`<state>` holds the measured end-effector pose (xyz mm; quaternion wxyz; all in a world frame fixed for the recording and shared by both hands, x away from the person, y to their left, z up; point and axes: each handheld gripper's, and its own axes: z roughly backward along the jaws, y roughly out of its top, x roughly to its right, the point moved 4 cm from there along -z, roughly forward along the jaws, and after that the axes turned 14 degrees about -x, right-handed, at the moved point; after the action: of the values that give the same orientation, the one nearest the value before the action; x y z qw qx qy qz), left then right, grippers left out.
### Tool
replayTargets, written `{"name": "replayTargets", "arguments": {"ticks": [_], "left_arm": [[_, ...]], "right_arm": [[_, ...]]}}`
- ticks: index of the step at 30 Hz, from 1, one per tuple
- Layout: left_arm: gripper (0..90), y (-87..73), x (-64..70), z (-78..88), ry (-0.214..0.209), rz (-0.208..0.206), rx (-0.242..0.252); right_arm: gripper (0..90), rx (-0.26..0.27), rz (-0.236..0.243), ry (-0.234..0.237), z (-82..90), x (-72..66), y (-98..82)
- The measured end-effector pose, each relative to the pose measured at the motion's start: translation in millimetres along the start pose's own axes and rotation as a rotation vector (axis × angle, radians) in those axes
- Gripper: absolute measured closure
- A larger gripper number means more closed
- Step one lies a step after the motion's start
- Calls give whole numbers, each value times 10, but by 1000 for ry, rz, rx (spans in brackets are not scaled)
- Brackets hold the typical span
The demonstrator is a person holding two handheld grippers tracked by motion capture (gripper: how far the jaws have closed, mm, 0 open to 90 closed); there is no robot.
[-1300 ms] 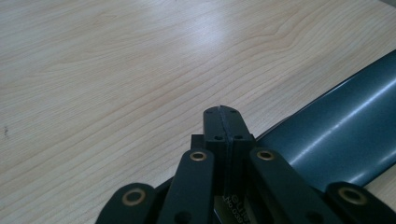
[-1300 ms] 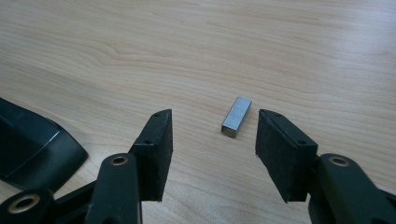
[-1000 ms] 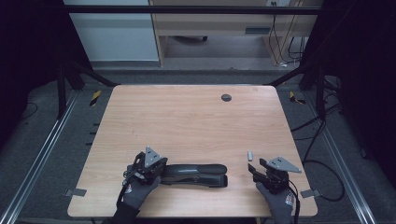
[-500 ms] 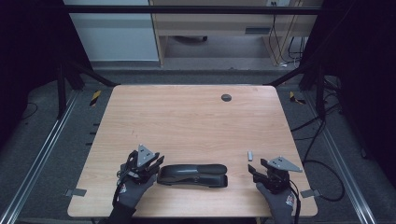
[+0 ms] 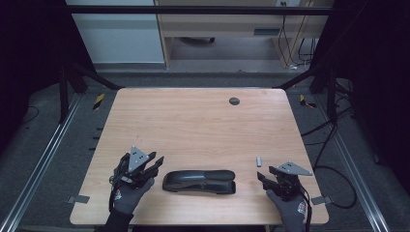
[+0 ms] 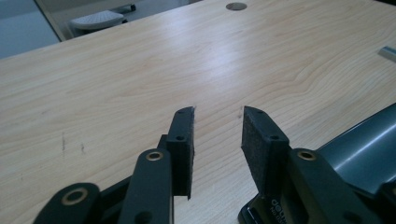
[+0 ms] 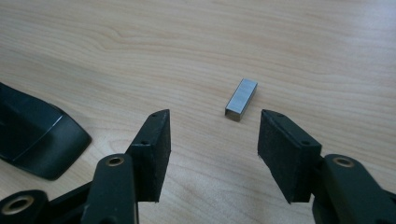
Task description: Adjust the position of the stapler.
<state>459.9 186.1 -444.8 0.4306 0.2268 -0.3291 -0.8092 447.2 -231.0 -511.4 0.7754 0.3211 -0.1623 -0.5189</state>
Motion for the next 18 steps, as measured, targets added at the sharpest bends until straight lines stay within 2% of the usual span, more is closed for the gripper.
{"name": "replayTargets", "arguments": {"ticks": [2,7,12,16,18], "left_arm": [[593,25,11,12,-6,-6,1],[559,101,73,55,-18,-61,-2],[468,178,148,97,-16,-116,8],[411,225,198,122,-20,-136,8],[400,249,209,140,-16,-165,13]], "right_arm": [[473,14,-2,-7,7,-3,-3],[486,46,1,-22,24,-4,-26],[473,44,18,-36,7,-11,-20],[451,39,13,-31,6,-13,-20],[445,40,11,-31,7,-13,-21]]}}
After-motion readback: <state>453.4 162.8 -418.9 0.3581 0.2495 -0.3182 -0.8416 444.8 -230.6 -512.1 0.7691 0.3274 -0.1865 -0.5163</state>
